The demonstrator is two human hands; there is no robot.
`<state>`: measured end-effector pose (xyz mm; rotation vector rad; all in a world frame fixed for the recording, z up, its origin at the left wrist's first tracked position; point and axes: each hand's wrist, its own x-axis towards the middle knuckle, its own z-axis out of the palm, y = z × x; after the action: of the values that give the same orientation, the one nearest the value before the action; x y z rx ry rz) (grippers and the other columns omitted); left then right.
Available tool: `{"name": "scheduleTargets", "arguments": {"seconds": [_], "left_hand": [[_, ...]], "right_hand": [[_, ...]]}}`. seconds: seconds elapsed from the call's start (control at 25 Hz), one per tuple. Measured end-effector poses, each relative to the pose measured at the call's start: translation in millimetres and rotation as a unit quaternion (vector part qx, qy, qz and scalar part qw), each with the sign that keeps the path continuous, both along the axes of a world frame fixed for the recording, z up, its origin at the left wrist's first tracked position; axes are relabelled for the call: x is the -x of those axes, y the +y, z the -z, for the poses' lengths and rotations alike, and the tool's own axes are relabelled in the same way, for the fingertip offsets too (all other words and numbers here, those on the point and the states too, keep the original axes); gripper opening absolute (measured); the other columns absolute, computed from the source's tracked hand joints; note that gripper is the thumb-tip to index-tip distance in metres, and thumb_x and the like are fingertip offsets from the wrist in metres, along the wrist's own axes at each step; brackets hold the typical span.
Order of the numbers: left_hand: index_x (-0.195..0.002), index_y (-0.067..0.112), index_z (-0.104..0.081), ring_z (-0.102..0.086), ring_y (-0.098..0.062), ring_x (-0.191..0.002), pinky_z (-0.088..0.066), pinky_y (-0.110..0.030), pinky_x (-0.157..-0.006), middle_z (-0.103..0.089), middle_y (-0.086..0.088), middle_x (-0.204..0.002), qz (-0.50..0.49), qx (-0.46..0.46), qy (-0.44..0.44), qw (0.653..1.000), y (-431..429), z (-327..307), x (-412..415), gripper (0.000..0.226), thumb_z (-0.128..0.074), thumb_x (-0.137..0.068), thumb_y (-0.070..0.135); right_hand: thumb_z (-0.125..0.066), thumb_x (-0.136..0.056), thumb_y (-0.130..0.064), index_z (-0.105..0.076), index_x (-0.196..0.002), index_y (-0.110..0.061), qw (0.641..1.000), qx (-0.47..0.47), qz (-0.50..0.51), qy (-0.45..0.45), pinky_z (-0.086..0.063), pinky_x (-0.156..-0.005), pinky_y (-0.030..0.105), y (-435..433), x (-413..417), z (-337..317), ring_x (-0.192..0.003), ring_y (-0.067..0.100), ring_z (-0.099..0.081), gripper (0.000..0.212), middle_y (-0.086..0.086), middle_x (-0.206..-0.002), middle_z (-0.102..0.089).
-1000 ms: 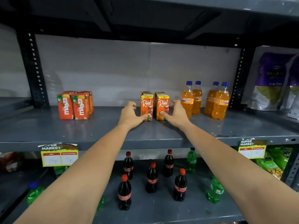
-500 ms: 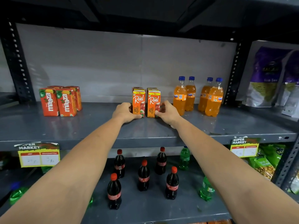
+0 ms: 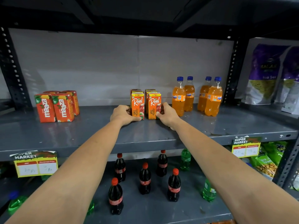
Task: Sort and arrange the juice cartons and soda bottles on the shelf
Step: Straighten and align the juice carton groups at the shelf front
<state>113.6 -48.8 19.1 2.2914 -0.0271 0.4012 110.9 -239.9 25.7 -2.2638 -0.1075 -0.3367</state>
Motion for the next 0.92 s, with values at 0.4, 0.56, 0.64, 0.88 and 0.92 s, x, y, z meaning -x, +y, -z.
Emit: {"name": "scheduleTargets", "arguments": {"seconds": [0.4,0.56,0.64,0.88,0.92], "left_hand": [[-0.109,0.018,-0.066,-0.064,-0.02,-0.103,-0.051,-0.043,-0.09,-0.07,-0.004,-0.111,-0.01,-0.022,-0.015,1.0,-2,1,2,0.053,-0.083,-0.066,0.044],[-0.106,0.013,-0.061,-0.062,-0.021,-0.099,-0.052,-0.038,-0.083,-0.067,-0.003,-0.106,-0.032,-0.036,-0.024,0.999,-3,4,8,0.06,-0.083,-0.063,0.048],[-0.104,0.01,-0.058,-0.059,-0.021,-0.094,-0.05,-0.035,-0.075,-0.061,-0.002,-0.099,-0.066,-0.047,-0.033,0.996,-4,4,19,0.067,-0.082,-0.061,0.055],[-0.06,0.02,-0.051,-0.059,-0.014,-0.063,-0.045,-0.028,-0.056,-0.059,0.005,-0.062,-0.067,-0.199,-0.14,0.968,-20,2,53,0.041,-0.071,-0.074,0.054],[-0.057,0.021,-0.049,-0.058,-0.013,-0.061,-0.043,-0.027,-0.055,-0.058,0.007,-0.059,-0.059,-0.233,-0.153,0.959,-27,2,58,0.042,-0.07,-0.076,0.052]], "right_hand": [[-0.055,-0.092,-0.016,-0.035,-0.133,-0.011,1.0,0.005,0.007,-0.002,-0.047,-0.097,0.04,3,1,0,-0.125,0.029,-0.05,0.046,0.013,-0.137,-0.05],[-0.065,-0.085,-0.016,-0.036,-0.13,-0.012,0.997,-0.08,0.012,-0.005,-0.049,-0.093,0.037,0,2,2,-0.121,0.027,-0.053,0.054,0.011,-0.133,-0.053],[-0.07,-0.08,-0.017,-0.039,-0.125,-0.011,0.994,-0.108,0.018,-0.023,-0.05,-0.09,0.036,-3,7,3,-0.117,0.026,-0.054,0.055,0.011,-0.128,-0.054],[-0.072,-0.072,-0.015,-0.048,-0.083,-0.017,0.986,-0.132,0.065,-0.076,-0.042,-0.054,0.021,-13,20,5,-0.073,0.012,-0.052,0.027,-0.004,-0.07,-0.049],[-0.07,-0.071,-0.015,-0.049,-0.074,-0.017,0.985,-0.136,0.074,-0.079,-0.042,-0.052,0.022,-16,22,5,-0.068,0.012,-0.052,0.021,-0.004,-0.065,-0.047]]}}
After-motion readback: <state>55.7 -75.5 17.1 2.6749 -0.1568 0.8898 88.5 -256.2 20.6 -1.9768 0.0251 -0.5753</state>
